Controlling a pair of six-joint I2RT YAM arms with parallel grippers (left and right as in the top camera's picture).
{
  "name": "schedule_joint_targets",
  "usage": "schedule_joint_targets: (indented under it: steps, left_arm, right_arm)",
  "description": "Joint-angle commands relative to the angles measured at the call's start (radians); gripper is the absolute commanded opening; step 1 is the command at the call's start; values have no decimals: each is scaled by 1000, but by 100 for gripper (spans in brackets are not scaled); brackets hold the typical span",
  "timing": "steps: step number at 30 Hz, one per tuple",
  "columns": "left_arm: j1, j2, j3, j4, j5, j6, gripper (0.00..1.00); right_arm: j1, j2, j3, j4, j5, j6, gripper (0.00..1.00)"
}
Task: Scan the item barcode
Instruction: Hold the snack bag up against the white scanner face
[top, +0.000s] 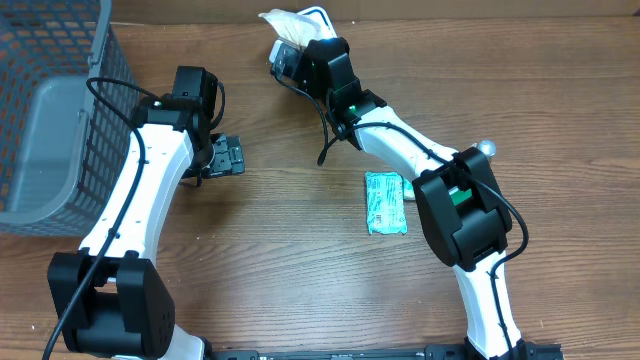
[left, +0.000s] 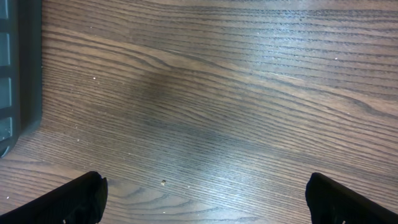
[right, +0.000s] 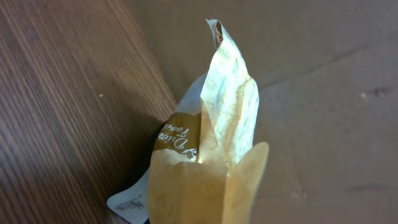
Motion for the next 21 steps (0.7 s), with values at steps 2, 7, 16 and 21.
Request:
schedule_joint_targets:
  steps: [2,7,16,21]
  left_arm:
    - [0,2,0,3,-9,-14,100]
    - [0,2,0,3,-10,-14,100]
    - [0,2,0,3,-9,-14,100]
    - [0,2,0,3,-9,-14,100]
  right_arm:
    - [-3,-138,21,-10,11,187,4]
    - [-5,-276,21,-174,4,436,4]
    - [-55,-348,18,-785,-115,1020,4]
    - [-63,-346,-16,-1018,-179,1239,4]
